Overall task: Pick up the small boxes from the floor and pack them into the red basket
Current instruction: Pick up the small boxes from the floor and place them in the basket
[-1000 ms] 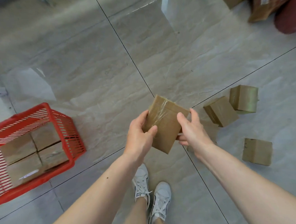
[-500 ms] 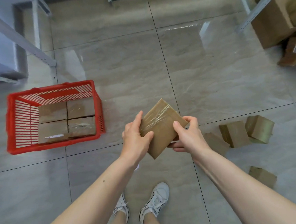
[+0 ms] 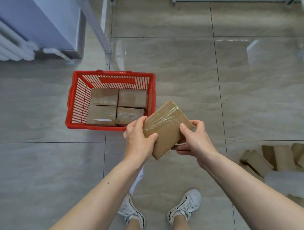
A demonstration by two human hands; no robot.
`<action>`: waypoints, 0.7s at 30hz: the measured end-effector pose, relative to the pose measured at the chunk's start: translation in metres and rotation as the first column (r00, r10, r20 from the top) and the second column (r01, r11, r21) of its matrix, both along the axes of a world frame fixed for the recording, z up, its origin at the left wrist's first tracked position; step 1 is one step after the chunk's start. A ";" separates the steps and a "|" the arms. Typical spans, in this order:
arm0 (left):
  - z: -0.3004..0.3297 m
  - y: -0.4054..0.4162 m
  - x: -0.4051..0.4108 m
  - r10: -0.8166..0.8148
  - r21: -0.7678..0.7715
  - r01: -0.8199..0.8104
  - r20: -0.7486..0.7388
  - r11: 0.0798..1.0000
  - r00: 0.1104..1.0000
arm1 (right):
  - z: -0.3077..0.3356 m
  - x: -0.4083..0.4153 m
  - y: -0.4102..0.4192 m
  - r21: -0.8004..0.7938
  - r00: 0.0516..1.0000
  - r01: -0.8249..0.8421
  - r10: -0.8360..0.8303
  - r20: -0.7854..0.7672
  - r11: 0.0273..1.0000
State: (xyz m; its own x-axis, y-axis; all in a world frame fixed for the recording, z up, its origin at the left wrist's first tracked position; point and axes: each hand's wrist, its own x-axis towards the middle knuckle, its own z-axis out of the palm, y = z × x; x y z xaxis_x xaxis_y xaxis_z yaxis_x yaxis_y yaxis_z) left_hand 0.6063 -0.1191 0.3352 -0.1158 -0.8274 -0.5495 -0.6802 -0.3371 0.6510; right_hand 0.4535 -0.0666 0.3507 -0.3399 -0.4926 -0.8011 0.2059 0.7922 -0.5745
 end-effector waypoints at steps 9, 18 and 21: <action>-0.001 -0.070 0.116 0.052 0.038 -0.050 -0.047 0.998 0.998 | -0.010 0.111 -0.070 -0.022 1.000 -0.001 0.001 0.023 1.000; -0.023 -0.135 0.166 0.212 0.031 -0.211 -0.035 0.977 0.977 | -0.037 0.152 -0.148 -0.001 0.993 -0.121 0.121 -0.011 0.993; -0.029 -0.162 0.171 0.285 0.045 -0.284 -0.040 0.958 0.958 | -0.046 0.155 -0.179 0.006 0.991 -0.137 0.137 -0.003 0.991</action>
State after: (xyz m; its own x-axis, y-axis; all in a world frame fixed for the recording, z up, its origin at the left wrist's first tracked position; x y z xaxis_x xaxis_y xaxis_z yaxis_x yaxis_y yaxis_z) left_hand 0.7777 -0.2812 0.3064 0.0957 -0.8080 -0.5813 -0.5227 -0.5379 0.6615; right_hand 0.6085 -0.2454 0.3050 -0.2728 -0.5299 -0.8030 0.0931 0.8162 -0.5702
